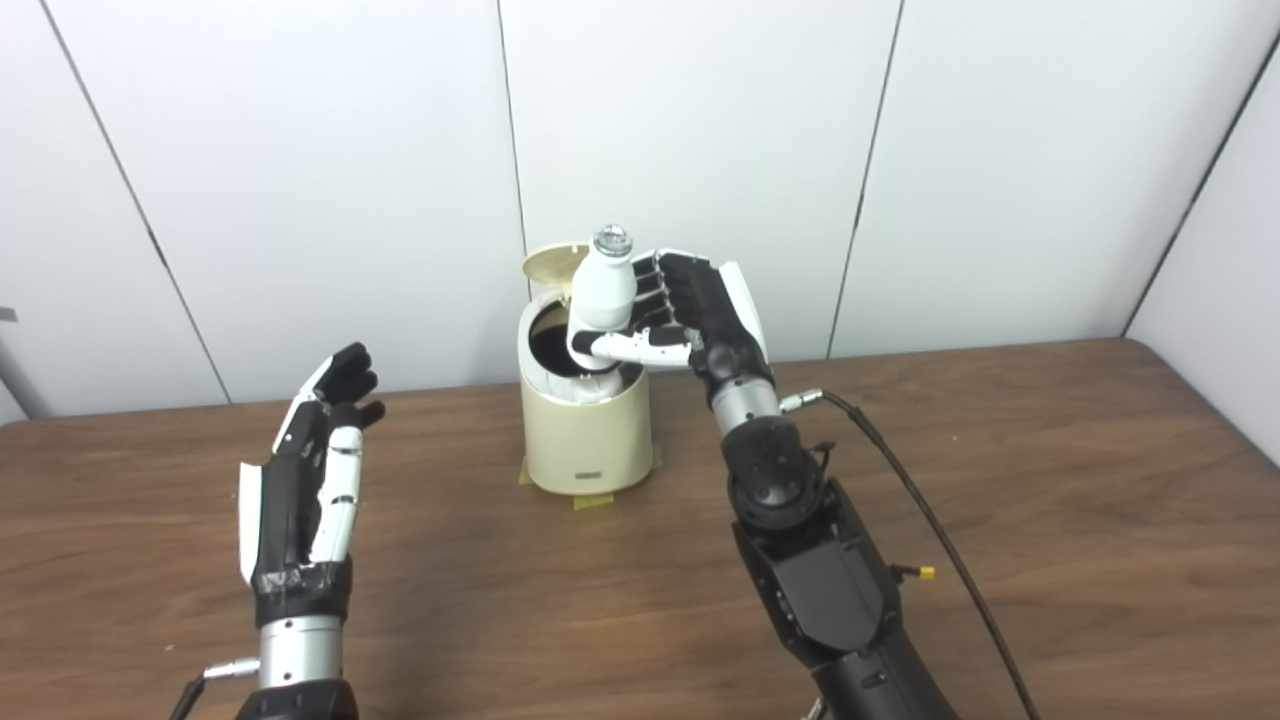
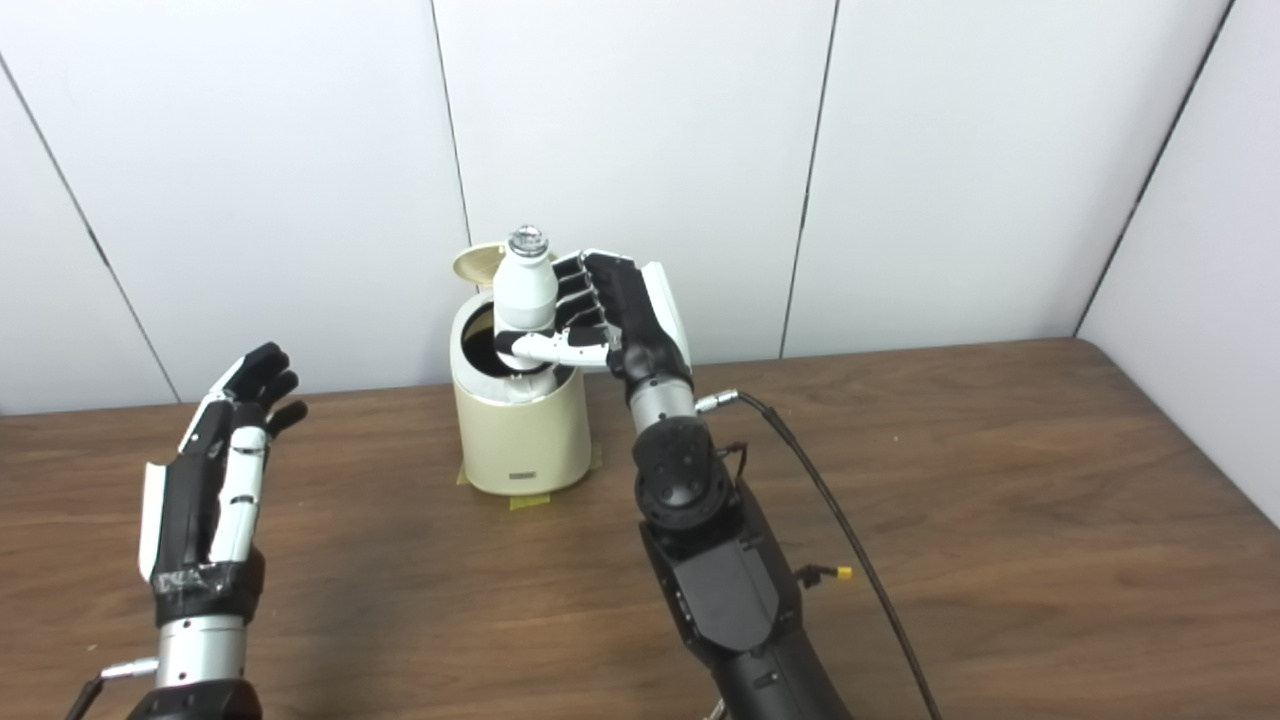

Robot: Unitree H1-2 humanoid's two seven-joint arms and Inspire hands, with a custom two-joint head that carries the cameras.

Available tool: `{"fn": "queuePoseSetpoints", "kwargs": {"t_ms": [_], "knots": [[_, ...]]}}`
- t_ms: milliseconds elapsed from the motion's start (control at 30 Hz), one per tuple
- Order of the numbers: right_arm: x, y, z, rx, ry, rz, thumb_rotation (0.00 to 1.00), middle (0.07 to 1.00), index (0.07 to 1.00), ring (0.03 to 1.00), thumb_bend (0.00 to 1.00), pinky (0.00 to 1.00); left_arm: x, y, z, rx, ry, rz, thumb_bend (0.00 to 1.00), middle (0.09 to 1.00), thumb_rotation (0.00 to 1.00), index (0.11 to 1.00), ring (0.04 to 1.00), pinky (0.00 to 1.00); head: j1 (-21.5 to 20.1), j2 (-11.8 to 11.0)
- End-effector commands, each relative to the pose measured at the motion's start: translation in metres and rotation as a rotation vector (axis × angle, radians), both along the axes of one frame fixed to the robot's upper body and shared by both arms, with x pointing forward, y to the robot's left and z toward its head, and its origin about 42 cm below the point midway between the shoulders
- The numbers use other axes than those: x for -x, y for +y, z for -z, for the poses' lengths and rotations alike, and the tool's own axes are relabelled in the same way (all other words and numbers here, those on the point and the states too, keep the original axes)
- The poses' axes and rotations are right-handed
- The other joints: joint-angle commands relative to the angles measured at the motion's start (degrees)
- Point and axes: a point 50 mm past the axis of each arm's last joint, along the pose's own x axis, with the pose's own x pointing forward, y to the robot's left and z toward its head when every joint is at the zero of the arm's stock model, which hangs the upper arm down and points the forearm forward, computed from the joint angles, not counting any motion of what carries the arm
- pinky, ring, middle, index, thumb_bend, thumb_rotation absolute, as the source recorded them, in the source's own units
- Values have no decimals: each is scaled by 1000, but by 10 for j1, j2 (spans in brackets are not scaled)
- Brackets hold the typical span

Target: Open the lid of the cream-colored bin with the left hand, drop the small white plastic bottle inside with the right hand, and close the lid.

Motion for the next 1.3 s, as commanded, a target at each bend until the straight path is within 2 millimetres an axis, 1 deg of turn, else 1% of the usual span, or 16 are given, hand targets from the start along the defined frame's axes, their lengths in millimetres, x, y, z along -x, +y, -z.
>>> {"fn": "queuePoseSetpoints", "kwargs": {"t_ms": [0,133,400,467,567,700,1067,1133,1267], "knots": [[-6,8,-31,-9,-174,-20,0,488,467,467,521,383,-3,-6,-19,-5,-89,10,251,881,718,865,872,824,0,0],[-10,11,-23,-19,-229,-42,0,508,453,468,518,386,-3,-7,-18,0,-85,12,251,881,716,862,874,828,1,0],[-20,24,-2,38,-331,-60,0,547,458,475,497,379,-2,-8,-19,-3,-90,10,252,880,713,864,873,824,4,1],[-21,27,2,47,-347,-62,0,555,458,472,495,360,-2,-8,-20,-6,-92,11,251,879,716,864,873,828,4,2],[-23,29,7,63,-366,-61,0,545,452,472,498,380,-2,-8,-20,-7,-95,8,251,881,719,869,873,826,4,0],[-26,31,13,100,-355,-63,0,560,458,461,495,350,-1,-8,-20,-2,-90,2,265,875,709,864,866,827,6,0],[-31,31,18,201,-403,-30,0,556,447,463,496,368,-1,-6,-20,-8,-94,4,266,880,729,866,874,833,4,-1],[-32,30,18,208,-407,-17,0,551,443,467,497,379,-1,-6,-19,-8,-94,6,271,879,731,864,873,833,3,-1],[-32,29,18,211,-406,2,0,554,445,466,496,368,0,-7,-20,0,-89,8,272,879,733,860,874,835,2,-1]]}}
